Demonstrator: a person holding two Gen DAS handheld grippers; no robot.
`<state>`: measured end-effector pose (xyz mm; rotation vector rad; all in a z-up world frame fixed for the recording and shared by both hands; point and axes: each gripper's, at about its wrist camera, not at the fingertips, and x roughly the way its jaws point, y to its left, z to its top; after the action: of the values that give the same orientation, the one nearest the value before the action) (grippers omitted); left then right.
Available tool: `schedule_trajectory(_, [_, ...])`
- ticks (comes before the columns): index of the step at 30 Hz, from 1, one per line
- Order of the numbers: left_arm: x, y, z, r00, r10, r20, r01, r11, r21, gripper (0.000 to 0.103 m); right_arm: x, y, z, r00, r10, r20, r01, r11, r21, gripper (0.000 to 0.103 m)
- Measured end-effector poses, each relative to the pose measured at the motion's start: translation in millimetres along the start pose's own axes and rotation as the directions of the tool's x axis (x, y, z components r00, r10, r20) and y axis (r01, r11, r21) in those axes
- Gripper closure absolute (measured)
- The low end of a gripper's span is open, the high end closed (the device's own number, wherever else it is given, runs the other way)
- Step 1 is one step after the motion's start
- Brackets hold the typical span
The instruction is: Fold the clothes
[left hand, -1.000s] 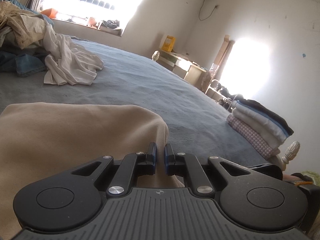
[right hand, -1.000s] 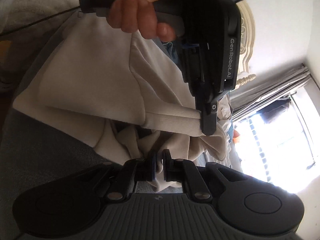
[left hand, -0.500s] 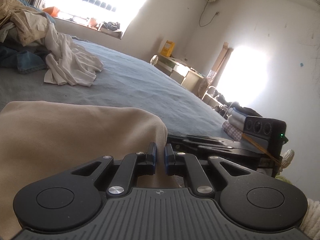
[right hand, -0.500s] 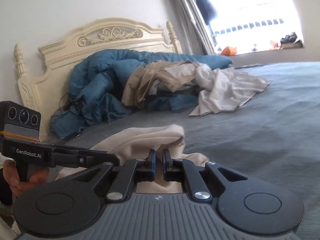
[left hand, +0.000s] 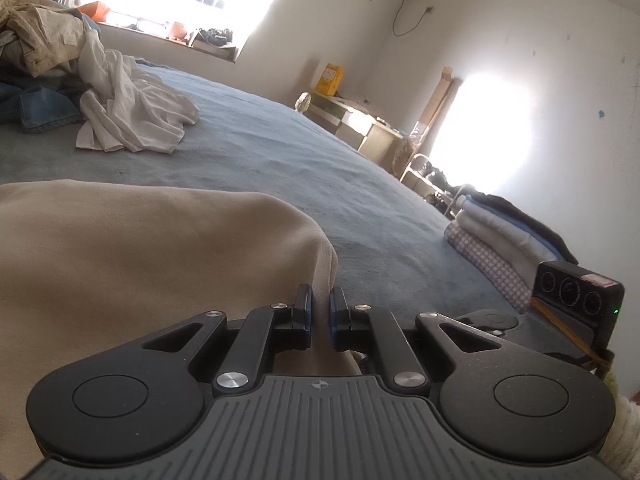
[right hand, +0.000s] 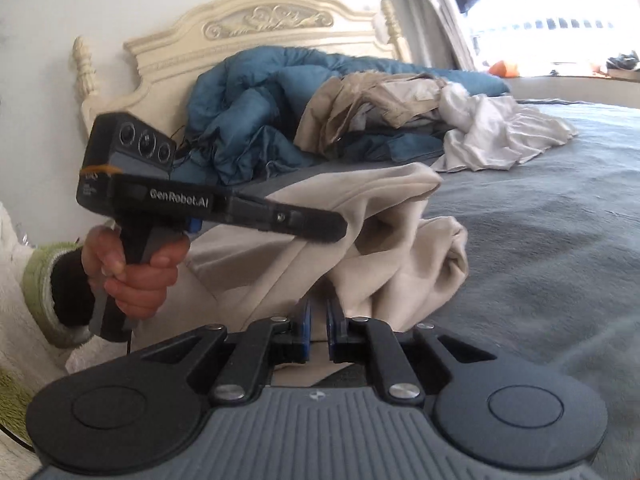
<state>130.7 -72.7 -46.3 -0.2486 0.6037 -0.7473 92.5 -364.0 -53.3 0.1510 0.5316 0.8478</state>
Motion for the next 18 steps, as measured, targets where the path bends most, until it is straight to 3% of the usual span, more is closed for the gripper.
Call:
schedule_trajectory(2, [9.1, -0.2, -4.8, 0.998, 0.032, -0.047, -0.031, 0.999, 0.025, 0.093, -19.2, -8.5, -7.4, 0.996, -0.069, 0.063, 0.061, 0.991, 0.122, 0.083])
schedule_trajectory(4, [13.2, -0.6, -7.4, 0.996, 0.052, -0.068, -0.05, 0.998, 0.037, 0.091, -36.7, -20.5, -18.4, 0.982, -0.144, 0.123, 0.101, 0.948, 0.303, 0.069])
schedule_trajectory(8, [6.2, -13.8, -2.7, 0.995, 0.051, -0.082, -0.045, 0.996, 0.075, 0.061, -56.3, -40.8, -49.4, 0.957, -0.178, 0.231, 0.006, 0.805, 0.593, 0.069])
schedule_trajectory(11, [8.6, -34.2, -4.8, 0.99, 0.099, -0.104, -0.08, 0.981, 0.176, 0.048, -55.3, -42.2, -65.9, 0.942, -0.182, 0.281, -0.053, 0.748, 0.661, 0.068])
schedule_trajectory(13, [14.8, -47.1, -8.7, 0.979, 0.168, -0.112, -0.137, 0.96, 0.244, 0.046, -51.1, -41.0, -73.9, 0.933, -0.185, 0.307, -0.077, 0.734, 0.674, 0.068])
schedule_trajectory(18, [31.0, -70.2, -17.7, 0.933, 0.345, -0.1, -0.288, 0.886, 0.364, 0.046, -42.1, -36.9, -84.5, 0.912, -0.174, 0.372, -0.137, 0.724, 0.676, 0.068])
